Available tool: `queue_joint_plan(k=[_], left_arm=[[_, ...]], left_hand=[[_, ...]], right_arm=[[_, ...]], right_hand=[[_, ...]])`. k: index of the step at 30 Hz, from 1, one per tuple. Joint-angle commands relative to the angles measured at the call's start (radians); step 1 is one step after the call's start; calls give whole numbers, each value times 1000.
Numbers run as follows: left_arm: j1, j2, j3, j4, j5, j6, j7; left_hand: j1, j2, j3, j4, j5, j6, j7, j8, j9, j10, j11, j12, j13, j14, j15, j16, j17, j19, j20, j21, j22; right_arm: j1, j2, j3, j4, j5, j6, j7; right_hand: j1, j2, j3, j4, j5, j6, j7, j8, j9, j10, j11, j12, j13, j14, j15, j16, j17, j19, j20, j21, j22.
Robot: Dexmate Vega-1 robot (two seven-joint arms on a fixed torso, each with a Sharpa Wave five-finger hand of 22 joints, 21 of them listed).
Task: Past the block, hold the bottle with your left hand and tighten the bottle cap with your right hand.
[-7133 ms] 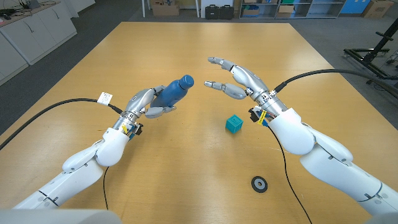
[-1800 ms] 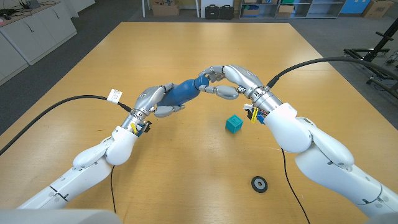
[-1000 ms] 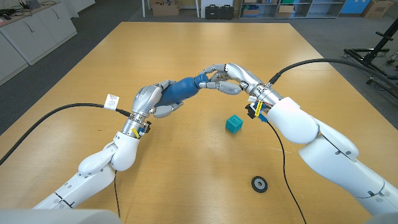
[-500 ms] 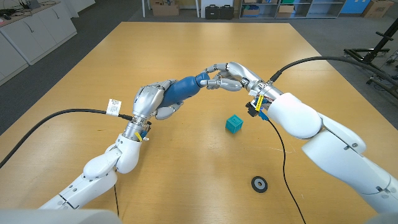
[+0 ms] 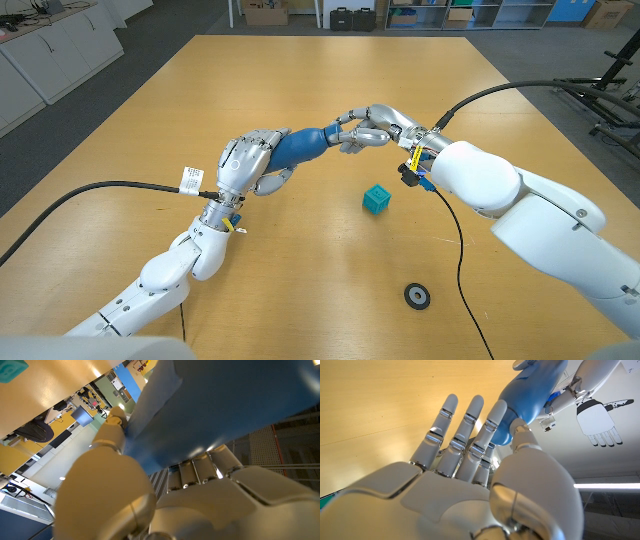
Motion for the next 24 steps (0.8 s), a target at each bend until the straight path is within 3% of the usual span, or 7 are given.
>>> queue_joint_plan(k=[1, 11, 16, 24], left_arm=[[-12, 2, 32, 23, 54, 54, 57], [-18, 8, 46, 34, 37, 57, 82], [-20, 12, 51, 40, 29, 55, 93], [-19, 16, 55, 43, 20, 54, 112]], left_hand=[[197, 234, 15, 21, 2, 252, -209, 12, 2, 157, -159, 5, 6, 16, -150, 9, 4, 8, -132, 5, 3], [199, 234, 12, 21, 2, 254, -212, 13, 2, 159, -163, 5, 8, 17, -150, 8, 5, 5, -132, 5, 4], [200, 234, 11, 21, 2, 254, -213, 13, 2, 161, -164, 5, 9, 18, -150, 8, 5, 4, -132, 5, 4], [202, 235, 8, 21, 2, 255, -218, 14, 2, 162, -163, 5, 11, 18, -150, 8, 6, 1, -132, 5, 4]], right_arm=[[-31, 14, 79, 7, 155, 4, -51], [-75, 7, 150, 40, 284, 68, -88], [-68, 2, 178, 53, 367, 54, -87], [-44, -24, 181, 46, 441, 15, -138]], right_hand=[[-27, 28, -4, 17, -9, 432, -6, 79, 5, 22, 0, 9, 5, 25, -28, 10, 2, 22, -7, 11, 3], [-59, 31, -20, 34, -23, 438, 10, 81, 5, 39, 2, 13, 11, 59, -26, 17, 3, 58, -18, 27, 4], [-105, 24, -45, 55, -29, 420, 28, 71, 5, 29, 8, 7, 15, 74, -25, 17, 2, 89, -28, 41, 4], [-126, 29, -55, 64, -26, 455, 35, 81, 6, 64, 11, 22, 21, 112, -28, 28, 5, 122, -46, 56, 4]])
